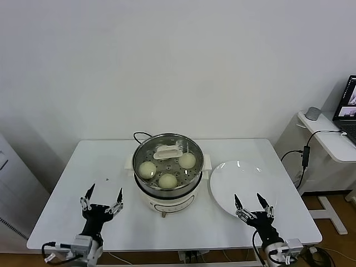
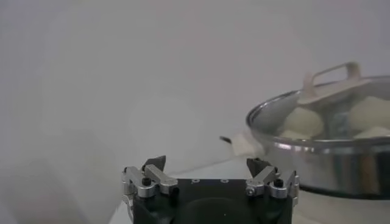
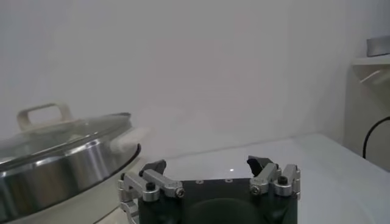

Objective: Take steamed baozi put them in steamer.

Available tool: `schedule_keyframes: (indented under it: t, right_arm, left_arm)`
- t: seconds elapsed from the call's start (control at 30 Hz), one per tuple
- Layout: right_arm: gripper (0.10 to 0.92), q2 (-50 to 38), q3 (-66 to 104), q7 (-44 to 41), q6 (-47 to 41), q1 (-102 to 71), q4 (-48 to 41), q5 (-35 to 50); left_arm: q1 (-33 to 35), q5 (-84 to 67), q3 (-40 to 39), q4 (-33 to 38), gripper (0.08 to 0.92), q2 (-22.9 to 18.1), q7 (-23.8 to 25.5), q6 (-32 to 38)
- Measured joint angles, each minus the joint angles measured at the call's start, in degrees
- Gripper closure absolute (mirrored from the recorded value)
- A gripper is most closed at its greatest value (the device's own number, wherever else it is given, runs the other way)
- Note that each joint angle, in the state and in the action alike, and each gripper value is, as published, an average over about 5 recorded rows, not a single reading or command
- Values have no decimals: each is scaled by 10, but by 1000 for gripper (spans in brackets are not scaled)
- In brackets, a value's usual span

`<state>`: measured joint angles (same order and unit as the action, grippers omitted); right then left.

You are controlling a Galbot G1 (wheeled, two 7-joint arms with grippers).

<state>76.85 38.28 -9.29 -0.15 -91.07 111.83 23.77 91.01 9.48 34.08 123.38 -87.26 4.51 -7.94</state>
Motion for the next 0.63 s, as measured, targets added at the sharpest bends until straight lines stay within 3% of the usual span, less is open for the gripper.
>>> schedule_keyframes:
  t: [0.63]
  right_arm:
    - [203, -8, 20, -7, -15, -53, 44, -4]
  left_arm:
    - [68, -43, 6, 50, 177, -7, 30, -20]
